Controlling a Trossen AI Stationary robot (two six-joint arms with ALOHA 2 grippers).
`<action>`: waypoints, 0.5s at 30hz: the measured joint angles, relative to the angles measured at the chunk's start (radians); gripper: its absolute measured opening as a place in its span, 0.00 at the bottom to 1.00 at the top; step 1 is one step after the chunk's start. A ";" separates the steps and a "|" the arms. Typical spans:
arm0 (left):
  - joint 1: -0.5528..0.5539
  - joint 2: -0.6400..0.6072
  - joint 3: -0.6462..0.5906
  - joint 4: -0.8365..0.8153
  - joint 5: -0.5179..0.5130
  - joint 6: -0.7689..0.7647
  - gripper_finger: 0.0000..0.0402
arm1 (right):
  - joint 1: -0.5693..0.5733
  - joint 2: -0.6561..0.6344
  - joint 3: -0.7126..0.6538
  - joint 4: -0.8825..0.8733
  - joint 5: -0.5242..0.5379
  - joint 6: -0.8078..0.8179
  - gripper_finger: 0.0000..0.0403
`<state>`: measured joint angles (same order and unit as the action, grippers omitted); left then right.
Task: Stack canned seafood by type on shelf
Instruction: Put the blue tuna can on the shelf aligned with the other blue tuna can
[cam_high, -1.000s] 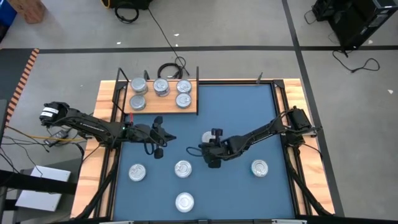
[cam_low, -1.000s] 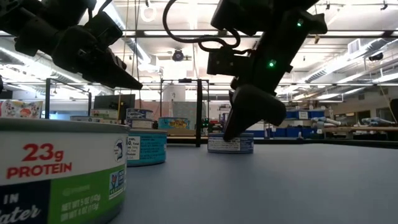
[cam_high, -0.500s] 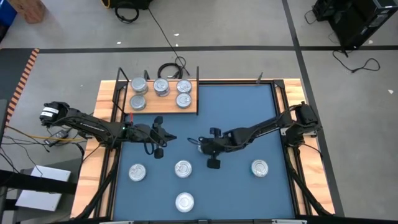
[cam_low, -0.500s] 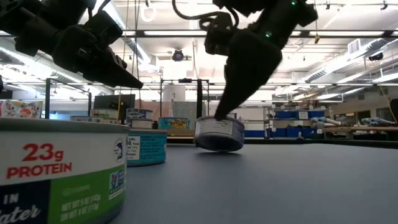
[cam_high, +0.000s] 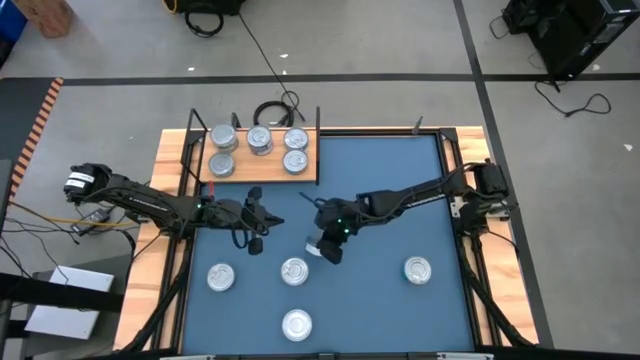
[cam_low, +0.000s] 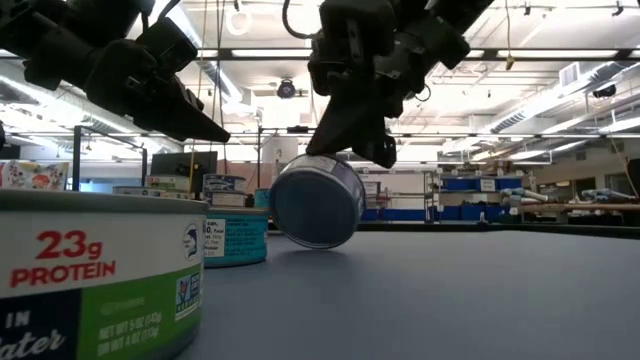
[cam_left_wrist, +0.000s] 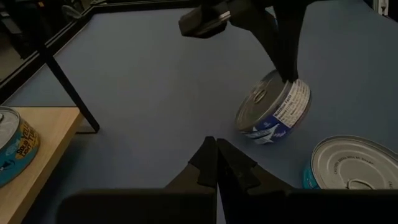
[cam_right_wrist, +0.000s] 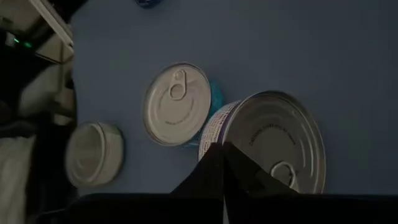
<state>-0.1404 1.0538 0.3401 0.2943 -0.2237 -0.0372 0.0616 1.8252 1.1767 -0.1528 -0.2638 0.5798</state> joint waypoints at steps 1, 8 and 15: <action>0.000 0.000 0.000 0.000 0.000 0.000 0.01 | -0.005 0.000 0.000 0.004 -0.012 0.008 0.01; 0.000 0.000 0.000 0.000 0.000 -0.001 0.01 | -0.034 0.003 0.002 -0.031 -0.034 0.031 0.00; 0.000 0.000 0.000 -0.001 0.000 -0.016 0.01 | -0.053 0.005 0.002 -0.051 -0.066 0.045 0.00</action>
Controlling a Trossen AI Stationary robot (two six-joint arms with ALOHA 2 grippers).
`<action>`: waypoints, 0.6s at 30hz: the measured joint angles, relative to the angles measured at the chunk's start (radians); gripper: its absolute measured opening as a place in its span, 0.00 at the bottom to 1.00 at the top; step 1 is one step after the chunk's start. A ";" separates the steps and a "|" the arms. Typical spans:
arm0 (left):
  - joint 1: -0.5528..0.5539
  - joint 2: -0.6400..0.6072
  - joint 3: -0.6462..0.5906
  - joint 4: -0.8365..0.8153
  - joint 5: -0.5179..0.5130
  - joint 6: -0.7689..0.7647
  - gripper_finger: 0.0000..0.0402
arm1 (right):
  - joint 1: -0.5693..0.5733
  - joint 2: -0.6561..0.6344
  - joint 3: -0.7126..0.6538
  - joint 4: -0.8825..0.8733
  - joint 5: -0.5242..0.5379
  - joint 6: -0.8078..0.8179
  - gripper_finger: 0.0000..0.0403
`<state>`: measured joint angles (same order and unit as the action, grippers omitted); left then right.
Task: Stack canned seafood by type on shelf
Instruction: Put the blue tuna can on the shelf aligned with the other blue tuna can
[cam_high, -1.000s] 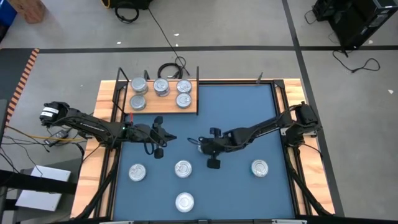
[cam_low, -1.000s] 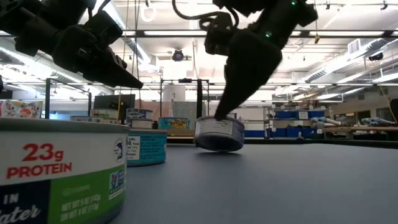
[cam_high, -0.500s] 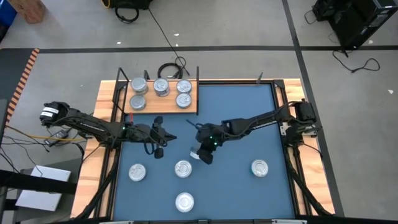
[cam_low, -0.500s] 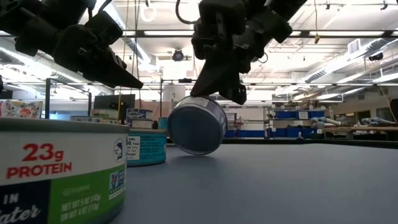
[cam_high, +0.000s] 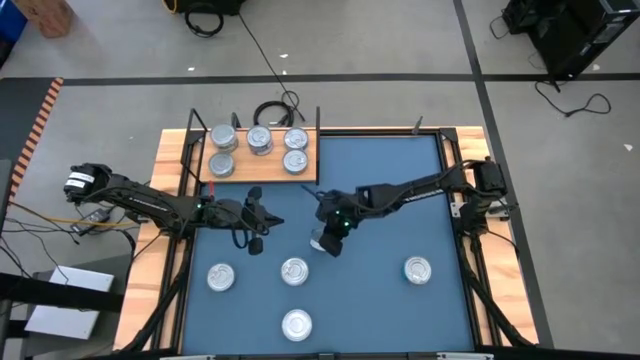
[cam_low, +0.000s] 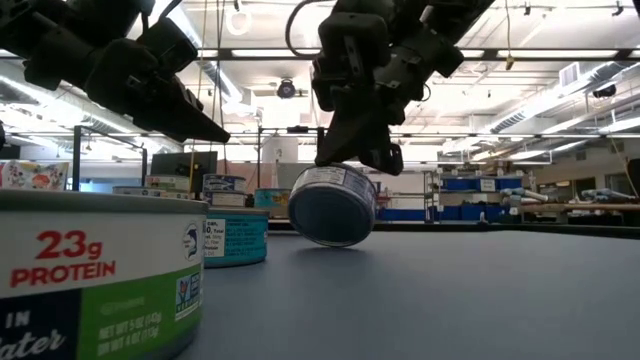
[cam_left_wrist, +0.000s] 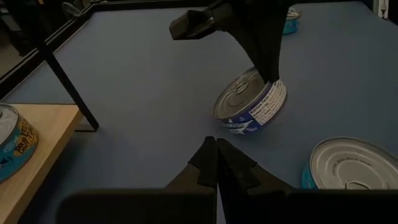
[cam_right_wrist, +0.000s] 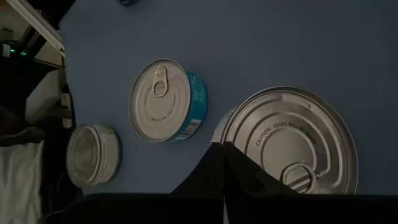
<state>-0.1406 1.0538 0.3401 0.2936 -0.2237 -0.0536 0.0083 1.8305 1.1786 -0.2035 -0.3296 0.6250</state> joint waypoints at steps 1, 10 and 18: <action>0.000 0.000 0.000 0.000 0.000 -0.003 0.01 | -0.003 0.000 0.000 0.000 -0.011 0.001 0.00; -0.003 0.007 0.000 0.021 0.098 0.022 0.02 | -0.022 0.000 0.000 0.007 -0.058 -0.017 0.00; -0.058 0.177 0.003 0.206 0.098 0.115 0.22 | -0.032 -0.001 0.000 0.009 -0.061 -0.024 0.00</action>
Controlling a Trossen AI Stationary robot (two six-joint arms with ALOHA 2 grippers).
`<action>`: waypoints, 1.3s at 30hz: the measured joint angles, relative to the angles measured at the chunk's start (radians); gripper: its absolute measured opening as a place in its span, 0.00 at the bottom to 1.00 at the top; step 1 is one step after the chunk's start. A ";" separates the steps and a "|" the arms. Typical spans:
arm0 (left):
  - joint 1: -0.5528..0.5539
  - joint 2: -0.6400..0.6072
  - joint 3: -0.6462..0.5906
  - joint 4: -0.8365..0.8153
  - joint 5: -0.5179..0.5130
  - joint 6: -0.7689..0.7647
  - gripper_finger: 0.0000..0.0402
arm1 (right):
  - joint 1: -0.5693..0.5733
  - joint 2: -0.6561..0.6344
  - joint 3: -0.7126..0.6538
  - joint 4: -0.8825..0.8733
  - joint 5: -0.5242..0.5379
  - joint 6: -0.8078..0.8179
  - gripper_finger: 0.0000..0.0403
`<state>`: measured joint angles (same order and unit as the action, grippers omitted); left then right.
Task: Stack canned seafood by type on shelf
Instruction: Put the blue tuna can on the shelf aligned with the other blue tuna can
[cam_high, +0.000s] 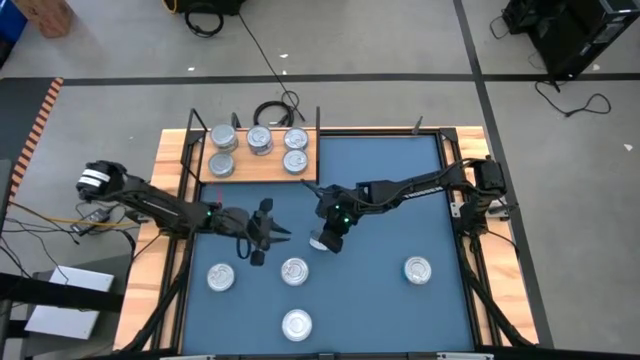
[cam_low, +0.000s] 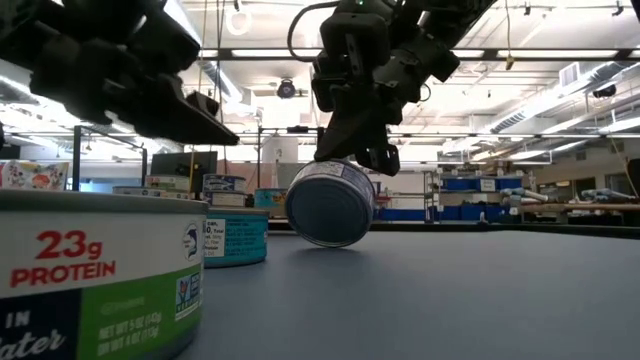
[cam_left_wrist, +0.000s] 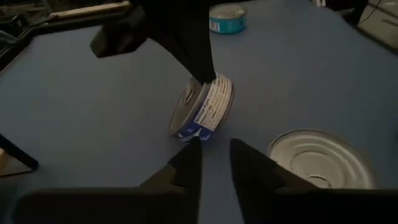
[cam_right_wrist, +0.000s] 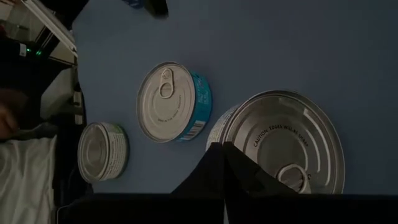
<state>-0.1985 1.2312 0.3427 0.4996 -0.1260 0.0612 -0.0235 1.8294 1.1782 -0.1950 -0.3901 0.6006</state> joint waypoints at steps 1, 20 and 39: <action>-0.003 0.031 0.009 0.019 -0.007 0.004 0.26 | 0.000 0.000 0.000 0.000 0.000 0.000 0.00; -0.035 0.395 0.213 0.137 -0.135 0.081 0.78 | 0.000 0.000 0.000 -0.002 -0.001 -0.020 0.00; -0.065 0.526 0.303 0.135 -0.225 0.193 0.63 | 0.001 0.000 0.000 0.007 -0.003 -0.028 0.00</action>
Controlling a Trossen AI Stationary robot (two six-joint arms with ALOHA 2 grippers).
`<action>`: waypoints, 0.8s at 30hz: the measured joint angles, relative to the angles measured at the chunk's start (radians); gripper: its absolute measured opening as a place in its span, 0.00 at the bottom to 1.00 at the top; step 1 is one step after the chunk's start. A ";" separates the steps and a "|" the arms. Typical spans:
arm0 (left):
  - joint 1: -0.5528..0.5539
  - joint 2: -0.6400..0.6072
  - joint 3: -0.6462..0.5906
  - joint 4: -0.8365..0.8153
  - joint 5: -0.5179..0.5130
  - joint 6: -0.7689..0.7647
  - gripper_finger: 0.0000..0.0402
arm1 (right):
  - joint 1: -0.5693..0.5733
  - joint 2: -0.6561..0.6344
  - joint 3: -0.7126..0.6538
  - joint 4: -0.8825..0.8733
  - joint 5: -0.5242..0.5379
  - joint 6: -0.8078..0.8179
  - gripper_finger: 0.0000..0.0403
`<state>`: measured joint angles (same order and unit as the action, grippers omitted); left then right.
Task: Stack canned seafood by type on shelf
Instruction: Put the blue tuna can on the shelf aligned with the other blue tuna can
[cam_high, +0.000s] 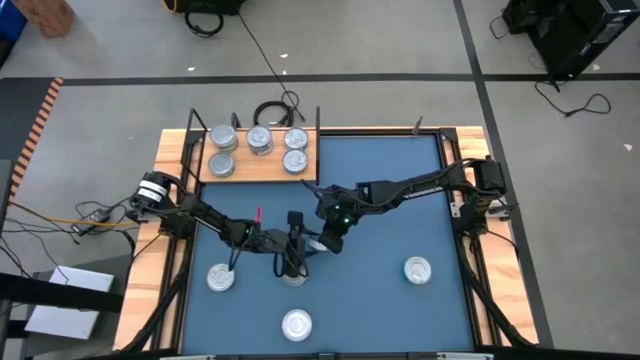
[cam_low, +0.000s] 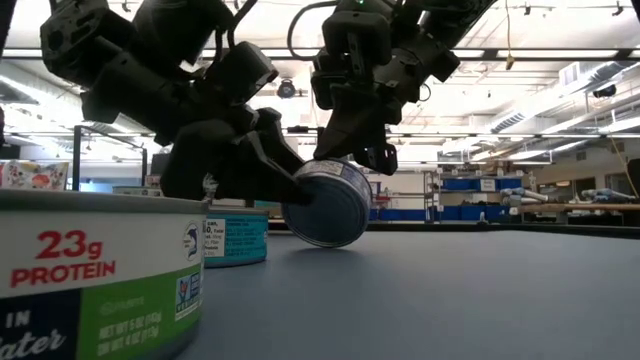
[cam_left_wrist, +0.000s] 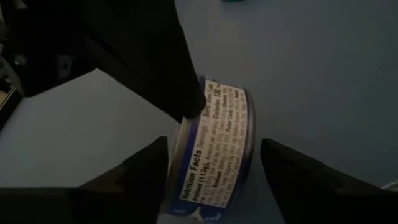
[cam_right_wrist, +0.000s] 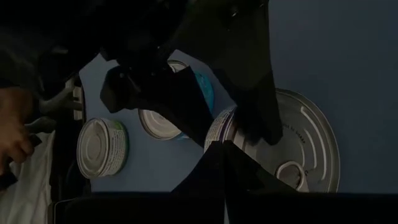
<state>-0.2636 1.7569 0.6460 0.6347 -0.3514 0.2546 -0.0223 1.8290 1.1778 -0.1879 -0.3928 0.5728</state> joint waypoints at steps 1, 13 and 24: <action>-0.001 0.000 0.000 0.002 0.000 0.000 0.61 | 0.000 0.000 0.000 0.000 0.000 0.000 0.00; -0.002 -0.057 0.001 -0.107 -0.052 0.027 0.36 | 0.012 -0.013 0.002 0.015 0.051 -0.055 0.01; 0.003 -0.280 -0.002 -0.442 -0.278 0.053 0.36 | 0.041 -0.159 -0.001 -0.085 0.215 -0.147 0.02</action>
<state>-0.2607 1.4765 0.6437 0.1928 -0.6295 0.3079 0.0187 1.6702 1.1771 -0.2732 -0.1774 0.4253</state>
